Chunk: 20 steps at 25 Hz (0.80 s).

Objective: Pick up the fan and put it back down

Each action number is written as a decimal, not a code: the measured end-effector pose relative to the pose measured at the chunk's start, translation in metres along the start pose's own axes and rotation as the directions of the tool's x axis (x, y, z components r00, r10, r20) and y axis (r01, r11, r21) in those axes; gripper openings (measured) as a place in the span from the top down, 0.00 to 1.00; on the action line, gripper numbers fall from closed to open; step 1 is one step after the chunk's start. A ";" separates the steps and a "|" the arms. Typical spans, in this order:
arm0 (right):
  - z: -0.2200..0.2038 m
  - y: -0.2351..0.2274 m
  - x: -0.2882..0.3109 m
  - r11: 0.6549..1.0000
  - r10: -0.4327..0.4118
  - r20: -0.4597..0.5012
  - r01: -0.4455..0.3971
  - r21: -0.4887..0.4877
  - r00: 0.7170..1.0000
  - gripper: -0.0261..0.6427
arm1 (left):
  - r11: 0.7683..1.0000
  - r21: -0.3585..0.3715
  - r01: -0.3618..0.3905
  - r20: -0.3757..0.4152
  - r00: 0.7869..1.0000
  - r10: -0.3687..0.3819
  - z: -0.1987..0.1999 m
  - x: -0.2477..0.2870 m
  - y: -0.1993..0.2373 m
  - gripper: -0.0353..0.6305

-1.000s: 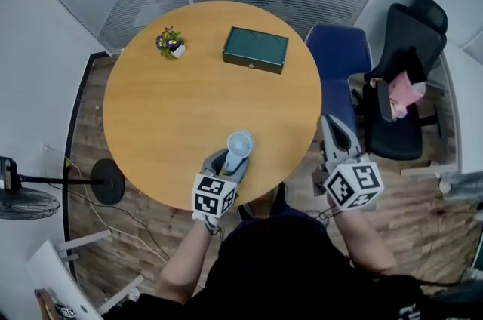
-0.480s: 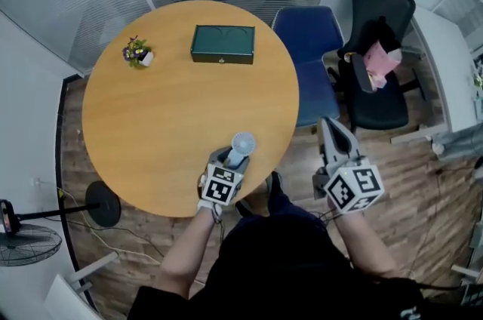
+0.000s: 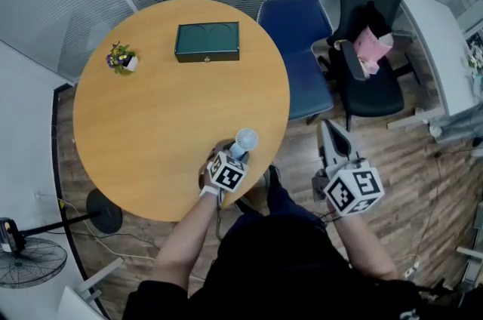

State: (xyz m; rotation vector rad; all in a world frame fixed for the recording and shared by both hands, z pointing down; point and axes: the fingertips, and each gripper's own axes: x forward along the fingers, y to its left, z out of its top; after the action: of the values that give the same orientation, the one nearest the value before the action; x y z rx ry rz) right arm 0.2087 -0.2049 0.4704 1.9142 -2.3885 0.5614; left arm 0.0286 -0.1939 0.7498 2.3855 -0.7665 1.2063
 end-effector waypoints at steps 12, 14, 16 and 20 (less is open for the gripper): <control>-0.014 -0.008 0.012 1.000 0.012 -0.042 -0.011 0.022 0.999 0.95 | 1.000 0.008 0.025 -0.109 0.994 -0.024 -0.020 0.035 -0.013 0.62; -0.014 -0.009 0.011 1.000 0.016 -0.042 -0.015 0.021 0.999 0.95 | 1.000 0.011 0.021 -0.107 0.994 -0.019 -0.020 0.036 -0.015 0.62; -0.013 -0.009 0.011 1.000 0.020 -0.040 -0.020 0.020 0.999 0.95 | 1.000 0.021 0.013 -0.101 0.995 -0.011 -0.019 0.037 -0.015 0.62; -0.011 -0.007 0.010 0.999 0.031 -0.036 -0.031 0.016 0.999 0.95 | 1.000 0.013 -0.008 -0.069 0.998 0.009 -0.016 0.030 -0.014 0.53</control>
State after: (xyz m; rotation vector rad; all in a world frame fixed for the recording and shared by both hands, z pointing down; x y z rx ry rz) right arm 0.2110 -0.2128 0.4847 1.8591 -2.4023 0.6125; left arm 0.0419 -0.1835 0.7822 2.3394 -0.7498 1.2940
